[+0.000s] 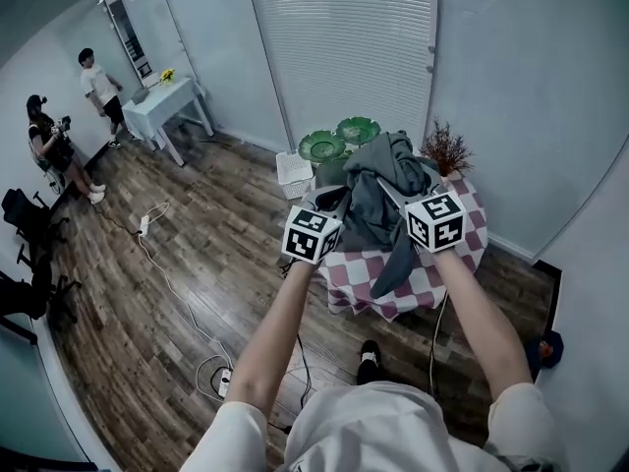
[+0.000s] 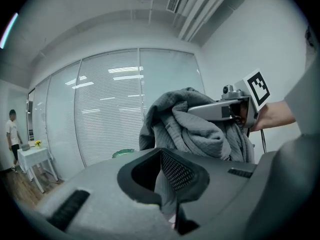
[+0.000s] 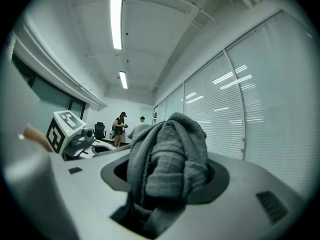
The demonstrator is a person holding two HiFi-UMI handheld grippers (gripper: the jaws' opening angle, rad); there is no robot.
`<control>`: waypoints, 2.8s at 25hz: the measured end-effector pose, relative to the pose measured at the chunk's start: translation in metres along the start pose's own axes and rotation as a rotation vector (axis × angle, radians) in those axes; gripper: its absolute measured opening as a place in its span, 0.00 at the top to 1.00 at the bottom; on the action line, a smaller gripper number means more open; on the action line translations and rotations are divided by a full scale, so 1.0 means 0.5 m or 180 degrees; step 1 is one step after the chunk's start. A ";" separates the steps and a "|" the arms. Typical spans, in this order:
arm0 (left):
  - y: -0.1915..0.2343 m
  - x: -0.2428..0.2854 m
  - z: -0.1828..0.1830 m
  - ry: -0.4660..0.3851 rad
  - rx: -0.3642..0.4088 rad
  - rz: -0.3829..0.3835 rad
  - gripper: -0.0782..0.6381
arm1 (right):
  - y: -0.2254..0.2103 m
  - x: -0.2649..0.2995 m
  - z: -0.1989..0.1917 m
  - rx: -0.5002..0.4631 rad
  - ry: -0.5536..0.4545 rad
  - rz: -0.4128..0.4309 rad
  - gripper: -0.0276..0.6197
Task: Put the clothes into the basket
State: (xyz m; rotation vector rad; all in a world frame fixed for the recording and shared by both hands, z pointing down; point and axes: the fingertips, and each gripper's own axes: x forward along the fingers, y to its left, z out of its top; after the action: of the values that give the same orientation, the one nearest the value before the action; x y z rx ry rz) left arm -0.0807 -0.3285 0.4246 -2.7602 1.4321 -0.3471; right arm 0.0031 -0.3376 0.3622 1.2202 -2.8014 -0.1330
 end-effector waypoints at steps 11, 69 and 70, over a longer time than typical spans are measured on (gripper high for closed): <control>0.108 0.116 0.052 -0.0076 -0.0016 0.0171 0.87 | -0.098 0.142 0.037 -0.0039 -0.0103 0.0139 0.56; 0.349 0.312 -0.196 0.0169 -0.0309 0.0252 0.87 | -0.073 0.371 -0.754 -0.0145 0.2841 0.1731 0.29; 0.348 0.309 -0.194 0.0168 -0.0301 0.0250 0.87 | -0.077 0.370 -0.743 -0.0148 0.2808 0.1710 0.29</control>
State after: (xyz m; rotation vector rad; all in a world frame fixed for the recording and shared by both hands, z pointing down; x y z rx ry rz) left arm -0.1545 -0.5459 0.5289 -2.7769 1.6047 -0.3621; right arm -0.0534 -0.5166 0.7342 0.3198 -2.1822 0.2992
